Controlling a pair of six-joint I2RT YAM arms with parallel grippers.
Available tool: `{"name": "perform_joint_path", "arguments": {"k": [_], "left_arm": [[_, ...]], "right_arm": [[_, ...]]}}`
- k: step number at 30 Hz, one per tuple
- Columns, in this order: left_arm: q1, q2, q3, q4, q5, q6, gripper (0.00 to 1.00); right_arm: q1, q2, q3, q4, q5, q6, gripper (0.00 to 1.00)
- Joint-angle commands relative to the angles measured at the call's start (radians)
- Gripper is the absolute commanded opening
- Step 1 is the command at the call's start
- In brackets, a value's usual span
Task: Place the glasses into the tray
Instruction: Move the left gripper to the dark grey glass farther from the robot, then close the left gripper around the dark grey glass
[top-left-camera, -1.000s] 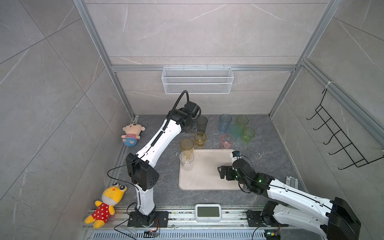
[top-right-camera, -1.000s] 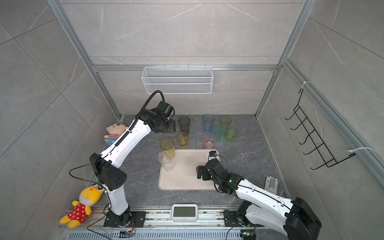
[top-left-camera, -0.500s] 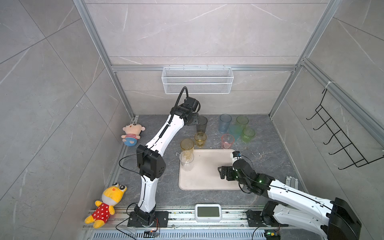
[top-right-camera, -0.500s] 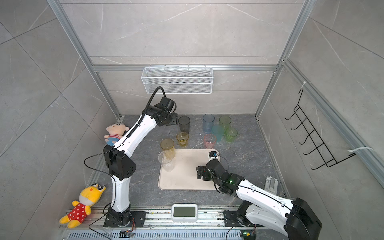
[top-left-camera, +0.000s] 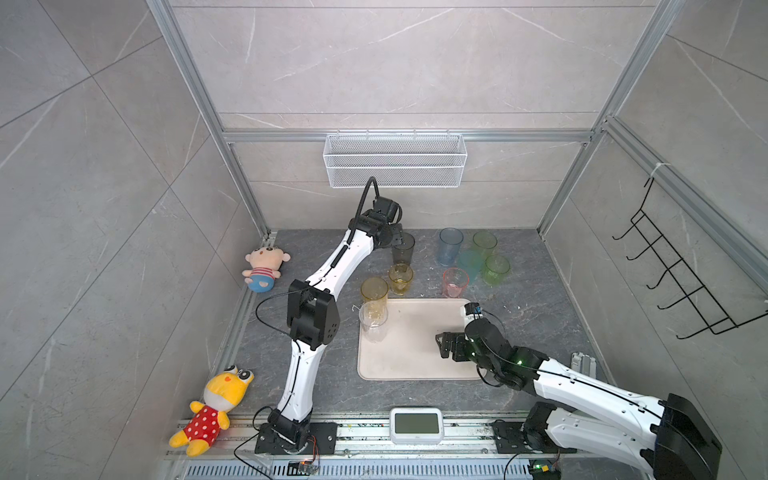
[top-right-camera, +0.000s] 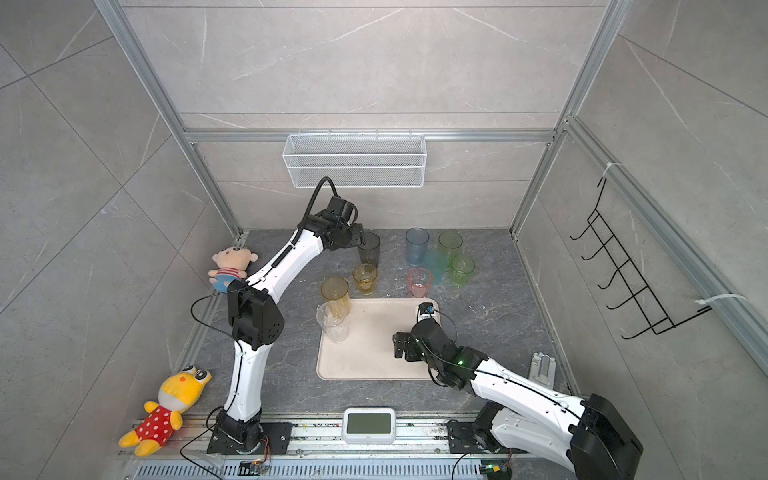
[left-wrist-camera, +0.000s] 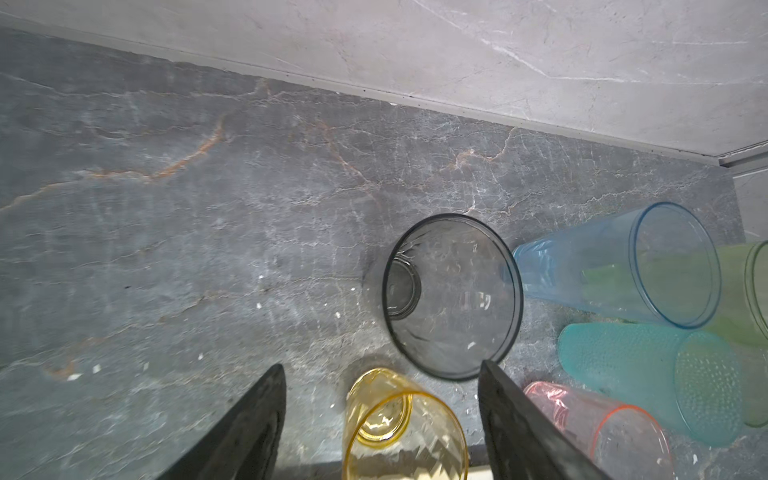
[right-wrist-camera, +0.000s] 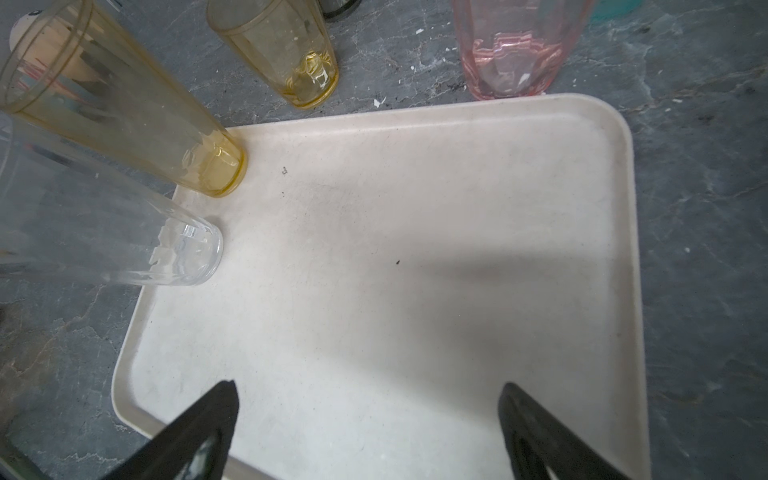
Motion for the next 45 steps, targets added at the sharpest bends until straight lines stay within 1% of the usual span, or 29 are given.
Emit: {"name": "perform_joint_path", "arguments": {"k": [1,3,6,8,15,17,20,24,27,45], "left_arm": [[0.006,0.022,0.049,0.045,0.023,-0.030,0.73],[0.006,0.043,0.060,0.046,0.021,-0.034,0.72],[0.006,0.078,0.116,0.006,0.016,-0.035,0.71],[0.006,0.129,0.139,-0.004,0.021,-0.040,0.70],[0.006,0.169,0.171,-0.001,0.023,-0.054,0.58],[0.006,0.177,0.181,-0.006,0.023,-0.056,0.57],[0.007,0.188,0.192,-0.013,0.025,-0.055,0.51],[0.013,0.188,0.193,-0.022,0.044,-0.070,0.40],[0.014,0.184,0.190,-0.029,0.058,-0.078,0.35],[0.018,0.161,0.164,-0.023,0.067,-0.092,0.19]], "right_arm": [[-0.004,0.002,0.002,0.006,0.012,0.006,0.99],[-0.004,0.004,0.002,0.006,0.012,0.006,0.99],[-0.005,0.005,0.003,0.005,0.013,0.007,0.99],[-0.004,0.003,0.001,0.006,0.014,0.008,0.99],[-0.004,0.004,0.002,0.006,0.011,0.008,0.99],[-0.004,0.006,0.001,0.008,0.011,0.008,0.99],[-0.004,0.008,0.001,0.007,0.011,0.008,0.99],[-0.005,0.006,0.002,0.006,0.011,0.008,0.99],[-0.004,0.003,-0.001,0.009,0.011,0.007,0.99],[-0.004,0.006,-0.002,0.012,0.009,0.007,0.99]]}}
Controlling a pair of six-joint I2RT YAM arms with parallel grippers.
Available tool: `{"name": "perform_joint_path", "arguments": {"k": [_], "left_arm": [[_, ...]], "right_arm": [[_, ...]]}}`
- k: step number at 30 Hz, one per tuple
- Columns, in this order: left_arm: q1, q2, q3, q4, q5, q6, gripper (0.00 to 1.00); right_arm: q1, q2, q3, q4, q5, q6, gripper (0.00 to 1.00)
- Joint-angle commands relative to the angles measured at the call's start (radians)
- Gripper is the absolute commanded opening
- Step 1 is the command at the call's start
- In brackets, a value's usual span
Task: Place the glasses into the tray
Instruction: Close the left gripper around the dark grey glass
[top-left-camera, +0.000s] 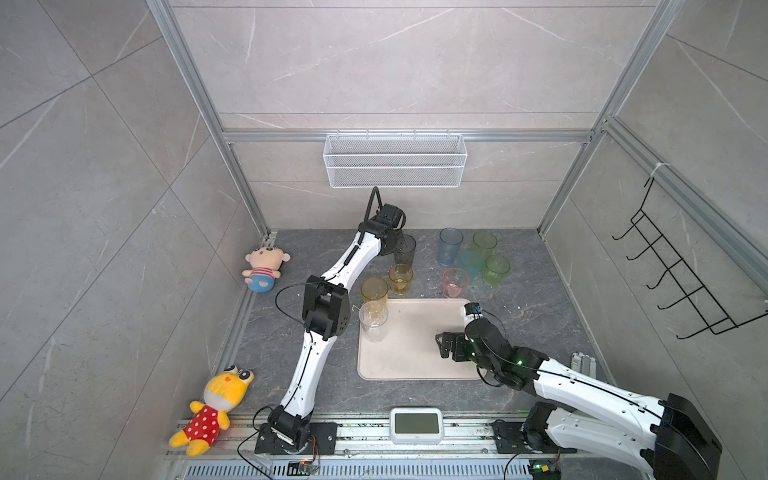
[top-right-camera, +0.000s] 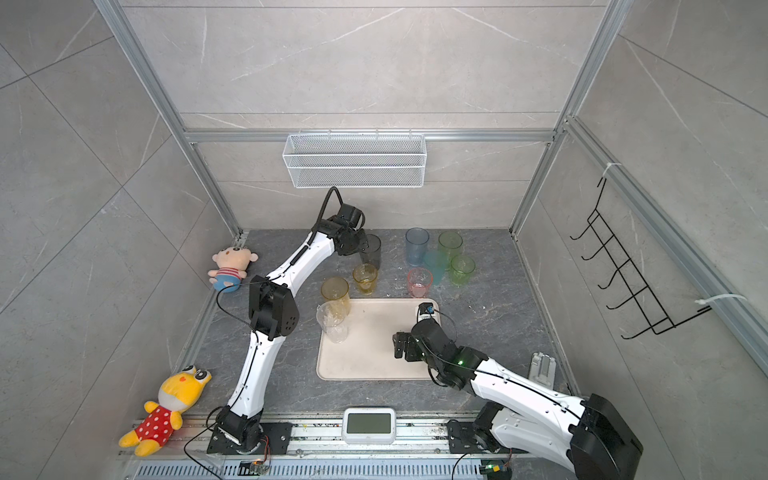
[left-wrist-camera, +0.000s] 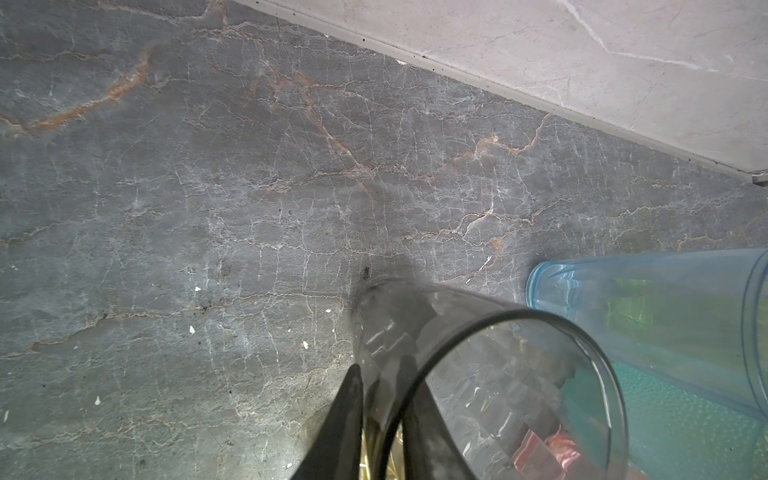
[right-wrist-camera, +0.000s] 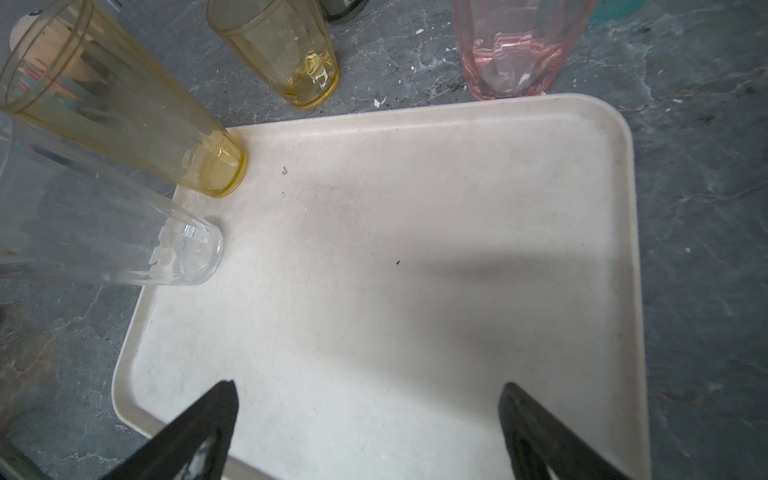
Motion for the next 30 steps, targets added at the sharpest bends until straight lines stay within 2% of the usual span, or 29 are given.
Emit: {"name": "perform_joint_path", "arguments": {"k": [1,18,25,30], "left_arm": [[0.007,-0.030,0.012,-0.003,0.015,-0.007,0.18],[0.009,-0.054,-0.020,0.029,0.038,-0.011,0.06],[0.007,-0.095,-0.066,0.054,0.050,-0.015,0.00],[0.007,-0.151,-0.111,0.068,0.054,-0.013,0.00]], "right_arm": [[-0.004,0.008,-0.001,0.011,0.009,0.008,0.99],[-0.005,0.022,0.007,0.009,0.007,0.008,0.99],[-0.004,0.022,0.007,0.014,0.002,0.003,0.99],[-0.005,0.028,0.010,0.014,0.000,0.003,0.99]]}}
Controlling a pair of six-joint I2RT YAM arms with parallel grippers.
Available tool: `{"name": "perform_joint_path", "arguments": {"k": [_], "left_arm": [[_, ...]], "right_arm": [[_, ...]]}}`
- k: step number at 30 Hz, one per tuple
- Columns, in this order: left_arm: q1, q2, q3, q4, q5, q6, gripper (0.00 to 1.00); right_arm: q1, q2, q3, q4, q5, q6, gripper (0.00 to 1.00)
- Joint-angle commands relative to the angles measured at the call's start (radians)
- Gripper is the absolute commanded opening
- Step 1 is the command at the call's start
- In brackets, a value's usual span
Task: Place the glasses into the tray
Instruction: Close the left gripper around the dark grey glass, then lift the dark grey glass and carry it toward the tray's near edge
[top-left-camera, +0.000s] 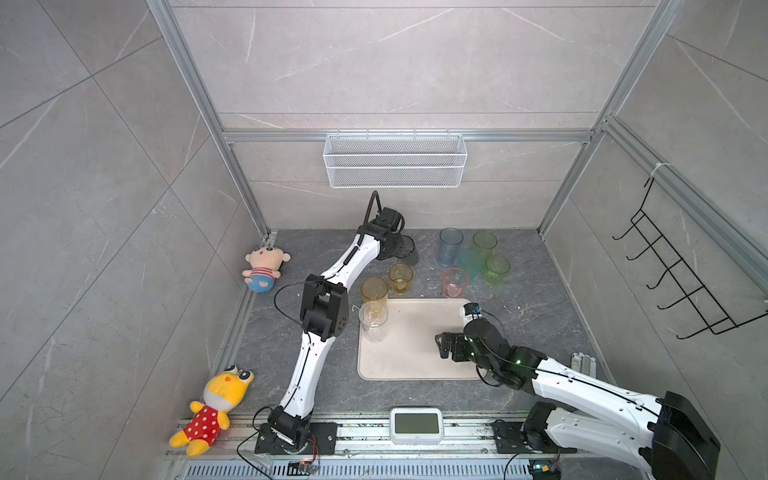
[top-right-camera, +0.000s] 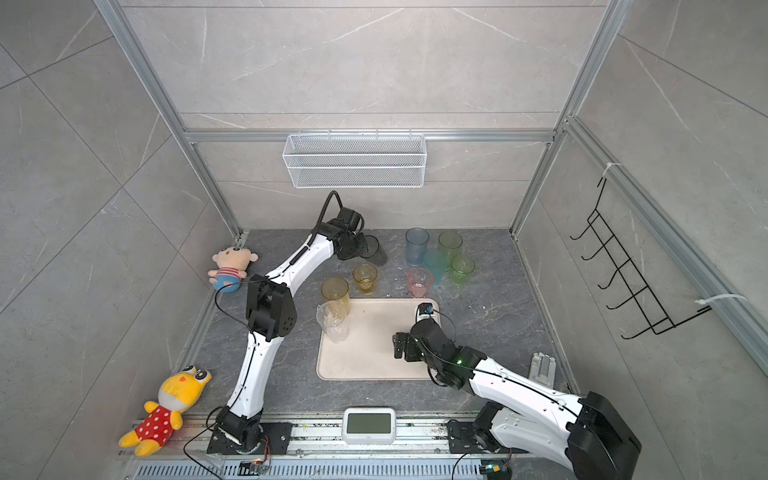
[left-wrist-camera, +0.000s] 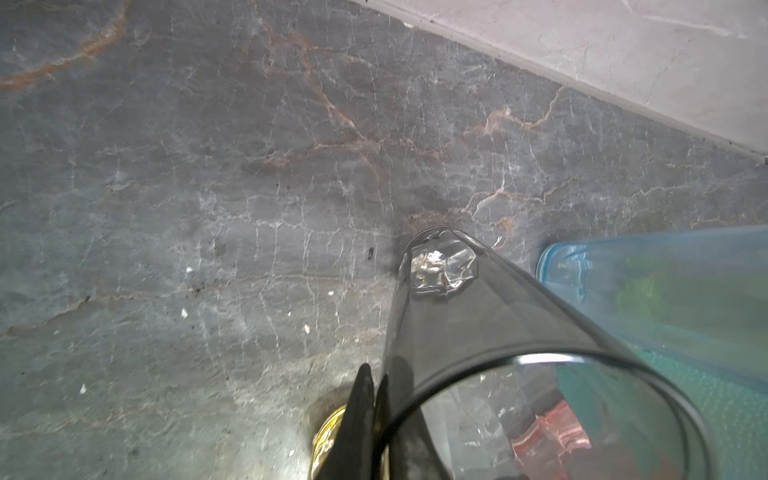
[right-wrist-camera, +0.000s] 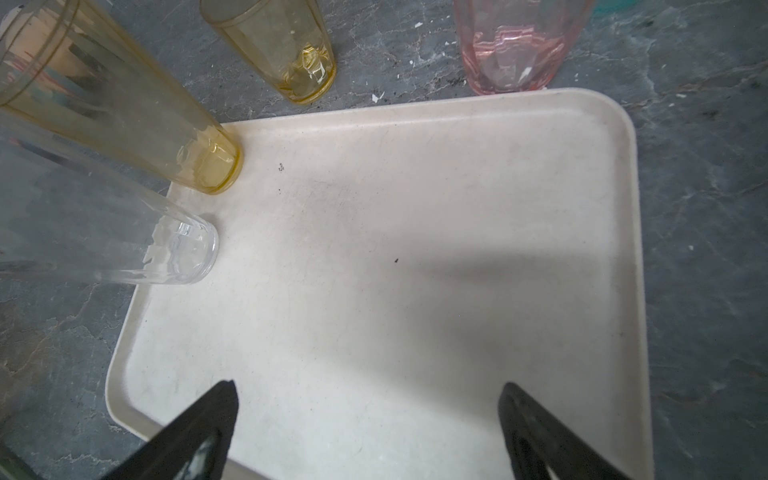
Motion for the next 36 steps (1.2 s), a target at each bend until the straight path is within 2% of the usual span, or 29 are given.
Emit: {"name": "perform_joint_path", "arguments": {"k": [1,12,21,27,36], "left_arm": [[0.005,-0.115,-0.011,0.038,0.016,-0.011,0.00],[0.005,-0.221,-0.039,-0.033,0.019,0.020,0.00],[0.004,-0.369,-0.041,-0.213,-0.005,0.074,0.00],[0.003,-0.482,-0.049,-0.350,-0.017,0.082,0.00],[-0.007,-0.724,-0.179,-0.505,-0.053,0.067,0.00]], "right_arm": [[-0.005,0.011,0.011,0.007,0.001,0.003,0.99],[-0.004,0.018,0.014,0.005,0.000,0.004,0.99],[-0.005,0.025,0.020,0.006,-0.001,-0.002,0.99],[-0.004,0.019,0.015,0.009,0.002,0.001,1.00],[-0.005,0.044,0.022,0.018,-0.011,-0.004,0.99]]}}
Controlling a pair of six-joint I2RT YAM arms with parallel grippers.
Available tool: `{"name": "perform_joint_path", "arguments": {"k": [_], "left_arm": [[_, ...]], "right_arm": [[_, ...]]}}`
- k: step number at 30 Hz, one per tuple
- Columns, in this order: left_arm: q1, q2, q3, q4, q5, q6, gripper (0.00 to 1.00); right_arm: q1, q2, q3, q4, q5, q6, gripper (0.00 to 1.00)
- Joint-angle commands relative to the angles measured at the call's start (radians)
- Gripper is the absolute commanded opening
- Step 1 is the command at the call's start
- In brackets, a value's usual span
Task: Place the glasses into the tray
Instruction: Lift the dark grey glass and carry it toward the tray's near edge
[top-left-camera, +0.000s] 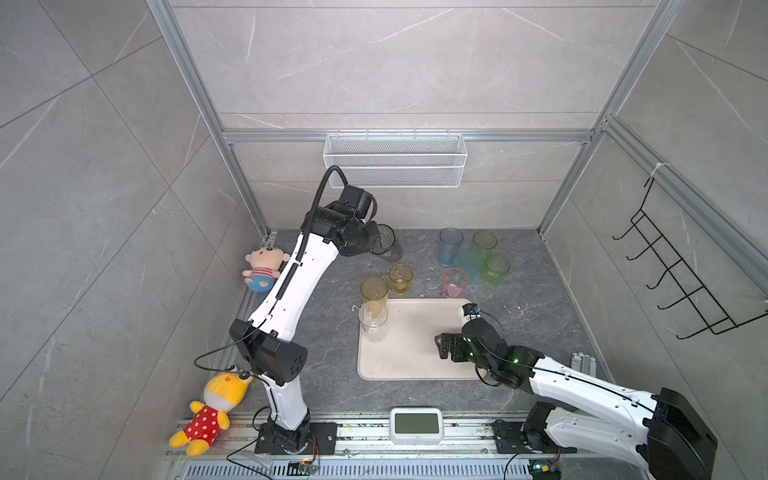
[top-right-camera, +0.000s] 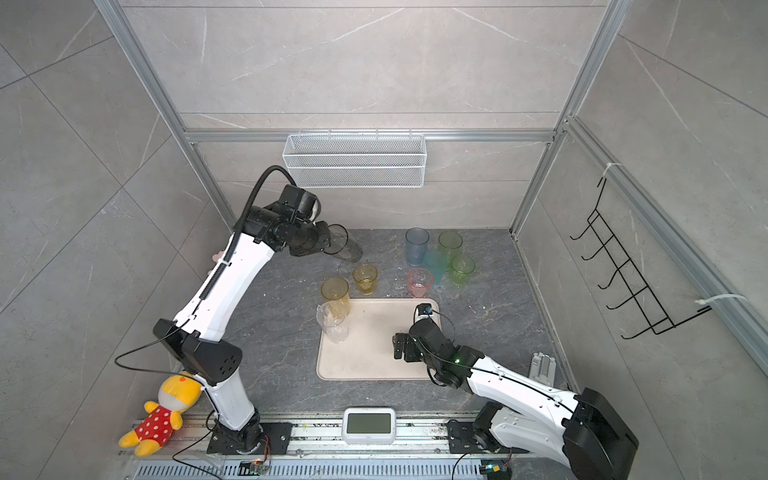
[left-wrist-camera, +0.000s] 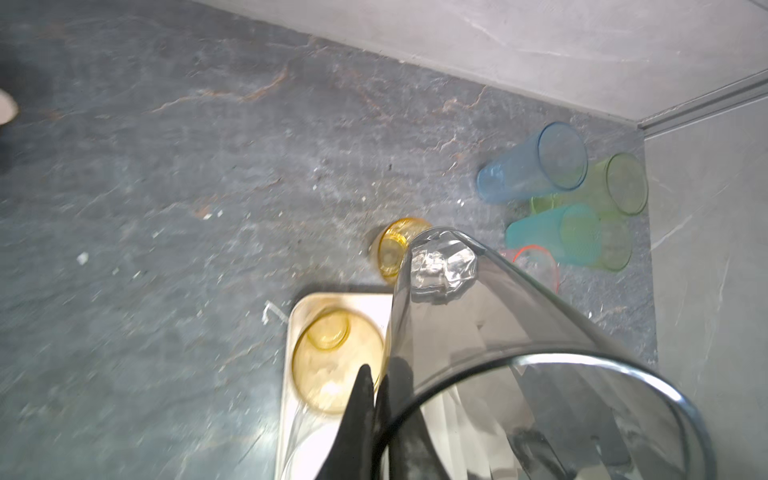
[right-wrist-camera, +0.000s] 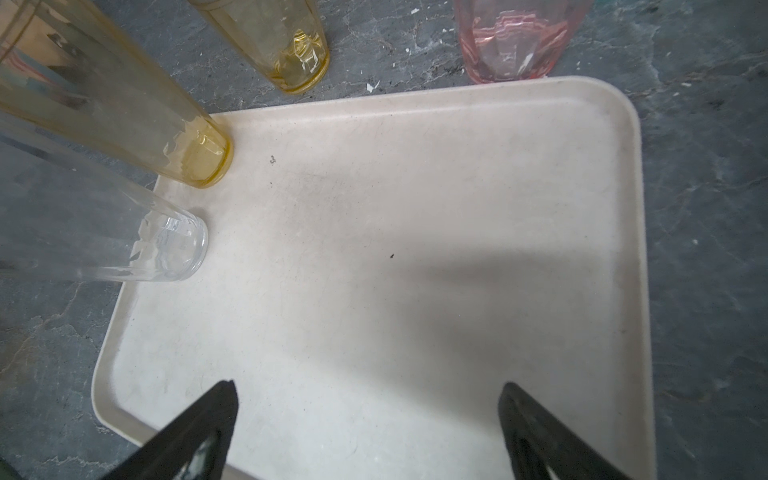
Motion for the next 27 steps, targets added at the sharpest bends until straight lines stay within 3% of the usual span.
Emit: {"name": "perform_joint_path", "arguments": {"k": [1,11,20,27], "left_arm": [[-0.007,-0.122,-0.026,-0.108,-0.025,0.003,0.00],[-0.059,-0.306,-0.142,-0.319,-0.059,-0.033,0.00],[-0.189,-0.371,-0.138,-0.500,-0.125,-0.108,0.00],[-0.313,-0.416,-0.212,-0.542,-0.171,-0.196,0.00]], "right_arm": [[-0.005,0.023,0.026,0.015,-0.013,-0.006,0.99],[-0.008,0.053,0.040,0.007,-0.020,-0.007,1.00],[-0.009,0.064,0.051,-0.011,-0.005,0.004,0.99],[-0.010,0.076,0.061,-0.020,-0.001,0.006,0.99]]}}
